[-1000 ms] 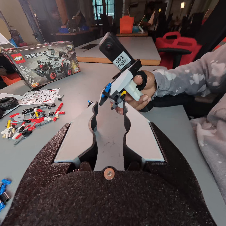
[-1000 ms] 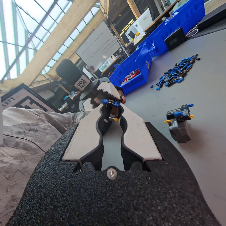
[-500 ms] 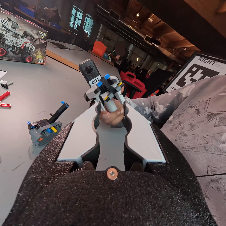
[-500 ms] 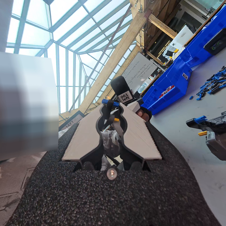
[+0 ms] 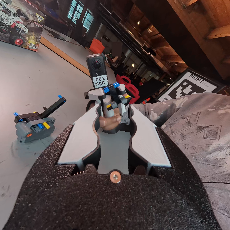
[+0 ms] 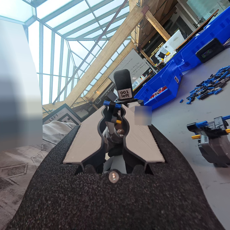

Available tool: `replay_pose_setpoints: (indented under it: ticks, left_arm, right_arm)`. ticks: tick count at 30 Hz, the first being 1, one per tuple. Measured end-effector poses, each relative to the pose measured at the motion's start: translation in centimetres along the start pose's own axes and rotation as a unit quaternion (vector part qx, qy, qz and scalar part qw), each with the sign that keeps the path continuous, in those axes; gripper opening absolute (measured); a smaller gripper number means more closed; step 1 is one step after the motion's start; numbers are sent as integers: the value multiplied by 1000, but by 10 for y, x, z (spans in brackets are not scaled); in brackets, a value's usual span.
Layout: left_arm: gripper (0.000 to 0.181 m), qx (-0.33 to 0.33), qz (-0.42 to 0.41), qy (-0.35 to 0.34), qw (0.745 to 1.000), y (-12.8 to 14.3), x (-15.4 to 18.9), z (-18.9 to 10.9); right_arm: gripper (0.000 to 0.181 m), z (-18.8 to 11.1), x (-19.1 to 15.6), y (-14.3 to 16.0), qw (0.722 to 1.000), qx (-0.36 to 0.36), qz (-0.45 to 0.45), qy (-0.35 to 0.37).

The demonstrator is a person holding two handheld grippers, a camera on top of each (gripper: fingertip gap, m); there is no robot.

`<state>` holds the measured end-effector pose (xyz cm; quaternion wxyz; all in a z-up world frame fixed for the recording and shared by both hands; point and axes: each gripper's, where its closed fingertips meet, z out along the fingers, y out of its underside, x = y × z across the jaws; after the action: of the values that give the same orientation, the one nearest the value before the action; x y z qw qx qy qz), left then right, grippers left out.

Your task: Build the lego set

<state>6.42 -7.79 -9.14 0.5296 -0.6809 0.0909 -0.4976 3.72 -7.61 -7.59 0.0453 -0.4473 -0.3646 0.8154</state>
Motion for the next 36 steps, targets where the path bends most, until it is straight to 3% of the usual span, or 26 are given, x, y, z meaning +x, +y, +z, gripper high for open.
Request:
replay_pose_setpoints:
  ticks: [13, 19, 21, 24, 32, 36]
  left_arm:
    - [36, -6, -15, 27, 1000, 3, 7, 2]
    - [47, -6, -21, 24, 999, 2, 7, 0]
    - [34, -10, -20, 12, 1000, 4, 2, 0]
    - [33, -10, -19, 8, 1000, 4, 0, -1]
    - [32, -10, -19, 22, 1000, 3, 2, -3]
    - [32, 22, -24, 47, 998, -6, 4, -8]
  right_arm:
    - [20, 2, 2, 8, 998, -24, -55, 25]
    - [20, 0, 9, 8, 988, -39, -132, 75]
    - [20, 0, 9, 9, 981, -49, -164, 86]
    - [20, 1, 9, 10, 975, -52, -193, 101]
    - [21, 1, 8, 10, 973, -57, -197, 105]
    - [27, -1, 7, 6, 975, -50, -187, 109]
